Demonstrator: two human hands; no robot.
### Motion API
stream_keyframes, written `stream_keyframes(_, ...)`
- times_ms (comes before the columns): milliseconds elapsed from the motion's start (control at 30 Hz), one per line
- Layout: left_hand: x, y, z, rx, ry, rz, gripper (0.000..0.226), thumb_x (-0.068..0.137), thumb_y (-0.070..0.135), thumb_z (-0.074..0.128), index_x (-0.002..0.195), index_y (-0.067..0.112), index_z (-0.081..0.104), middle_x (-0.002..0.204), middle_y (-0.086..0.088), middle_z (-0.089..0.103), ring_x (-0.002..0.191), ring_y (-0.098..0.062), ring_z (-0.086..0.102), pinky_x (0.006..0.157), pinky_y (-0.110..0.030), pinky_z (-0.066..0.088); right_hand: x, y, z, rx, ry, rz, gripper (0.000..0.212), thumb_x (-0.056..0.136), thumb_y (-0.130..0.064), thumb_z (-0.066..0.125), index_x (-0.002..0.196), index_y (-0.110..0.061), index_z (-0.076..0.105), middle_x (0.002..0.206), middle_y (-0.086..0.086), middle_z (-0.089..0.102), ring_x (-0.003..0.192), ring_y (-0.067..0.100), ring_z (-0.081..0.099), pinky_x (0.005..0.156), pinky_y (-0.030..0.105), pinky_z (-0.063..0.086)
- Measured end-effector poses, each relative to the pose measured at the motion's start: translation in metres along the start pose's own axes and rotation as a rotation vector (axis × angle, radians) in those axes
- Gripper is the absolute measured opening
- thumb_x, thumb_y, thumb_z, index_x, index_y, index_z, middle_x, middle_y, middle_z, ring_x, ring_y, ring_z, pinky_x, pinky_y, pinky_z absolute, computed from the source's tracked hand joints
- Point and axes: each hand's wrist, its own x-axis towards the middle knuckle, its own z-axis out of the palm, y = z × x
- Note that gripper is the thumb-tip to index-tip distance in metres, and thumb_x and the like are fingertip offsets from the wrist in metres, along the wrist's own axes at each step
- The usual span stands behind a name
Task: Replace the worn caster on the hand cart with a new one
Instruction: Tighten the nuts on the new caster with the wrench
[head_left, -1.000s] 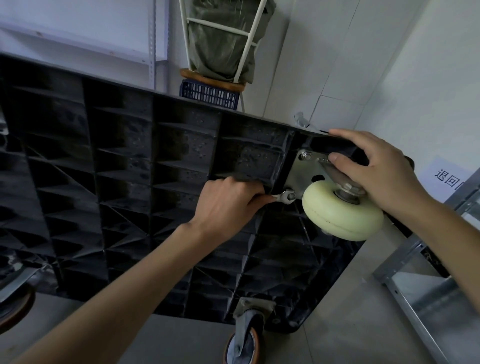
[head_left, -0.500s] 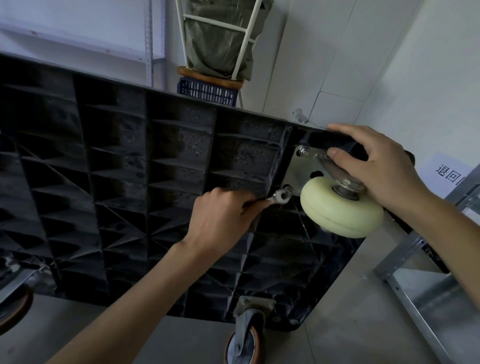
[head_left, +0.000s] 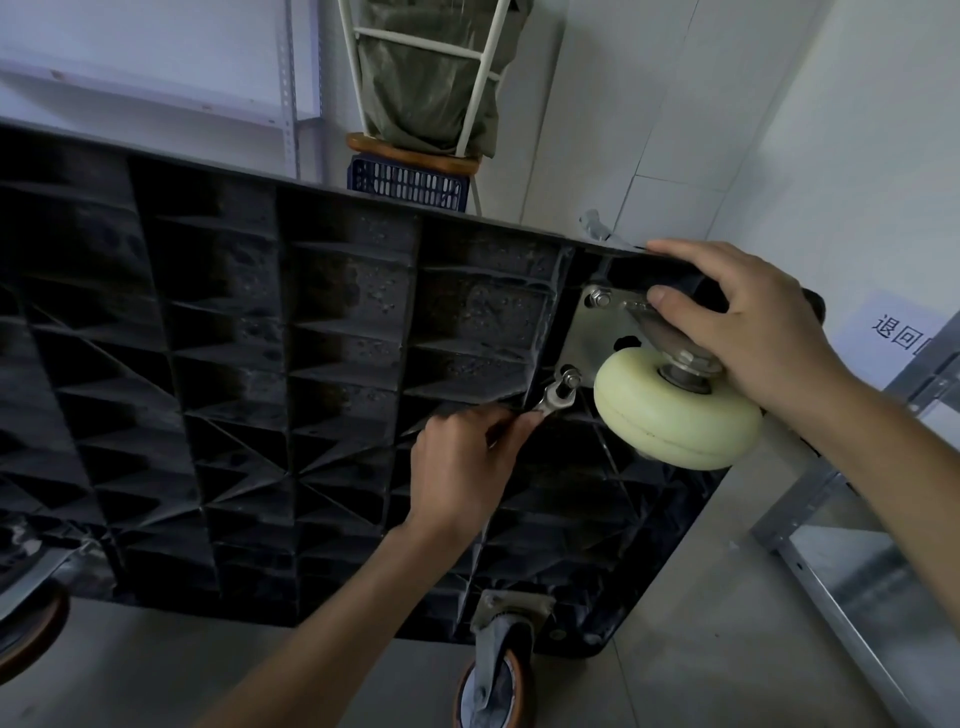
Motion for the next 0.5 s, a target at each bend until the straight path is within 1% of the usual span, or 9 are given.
stream_keyframes(133, 0.001, 0.002, 0.003, 0.078, 0.016, 0.036, 0.045, 0.097, 0.056, 0.056, 0.068, 0.023, 0.067, 0.05, 0.007, 0.058, 0.044, -0.011, 0.056, 0.047, -0.038, 0.05, 0.001, 0.001, 0.001, 0.0, 0.006, -0.008, 0.038, 0.098, -0.039, 0.062, 0.136, -0.041, 0.06, 0.126, -0.018, 0.063, 0.12, 0.009, 0.054, 0.109, 0.045, 0.041)
stream_keyframes(233, 0.003, 0.004, -0.001, 0.192, 0.092, 0.089, 0.038, 0.095, 0.051, 0.062, 0.072, 0.023, 0.071, 0.05, 0.008, 0.057, 0.043, -0.012, 0.053, 0.04, -0.03, 0.043, 0.001, 0.002, 0.001, -0.008, 0.01, -0.01, 0.037, 0.098, -0.039, 0.062, 0.135, -0.04, 0.06, 0.125, -0.017, 0.063, 0.12, 0.01, 0.054, 0.109, 0.046, 0.041)
stream_keyframes(333, 0.006, 0.006, -0.009, 0.253, 0.138, 0.132, 0.034, 0.094, 0.05, 0.065, 0.074, 0.023, 0.073, 0.052, 0.009, 0.059, 0.043, -0.01, 0.054, 0.038, -0.024, 0.037, 0.001, 0.002, 0.002, -0.006, 0.014, -0.019, 0.037, 0.098, -0.037, 0.063, 0.135, -0.039, 0.061, 0.125, -0.016, 0.064, 0.119, 0.01, 0.055, 0.108, 0.044, 0.041)
stream_keyframes(433, 0.01, 0.006, -0.013, 0.277, 0.143, 0.163, 0.036, 0.094, 0.052, 0.064, 0.073, 0.024, 0.073, 0.052, 0.01, 0.06, 0.044, -0.01, 0.055, 0.038, -0.025, 0.039, 0.001, 0.002, 0.002, 0.001, 0.018, -0.016, 0.037, 0.098, -0.037, 0.063, 0.134, -0.039, 0.061, 0.124, -0.017, 0.063, 0.119, 0.01, 0.055, 0.109, 0.044, 0.041)
stream_keyframes(500, 0.011, 0.005, -0.014, 0.253, 0.127, 0.16, 0.039, 0.094, 0.054, 0.061, 0.073, 0.024, 0.073, 0.053, 0.01, 0.06, 0.045, -0.009, 0.055, 0.039, -0.026, 0.041, 0.0, 0.002, 0.002, 0.0, 0.018, -0.017, 0.036, 0.098, -0.039, 0.062, 0.134, -0.04, 0.061, 0.124, -0.017, 0.064, 0.119, 0.011, 0.055, 0.109, 0.045, 0.041)
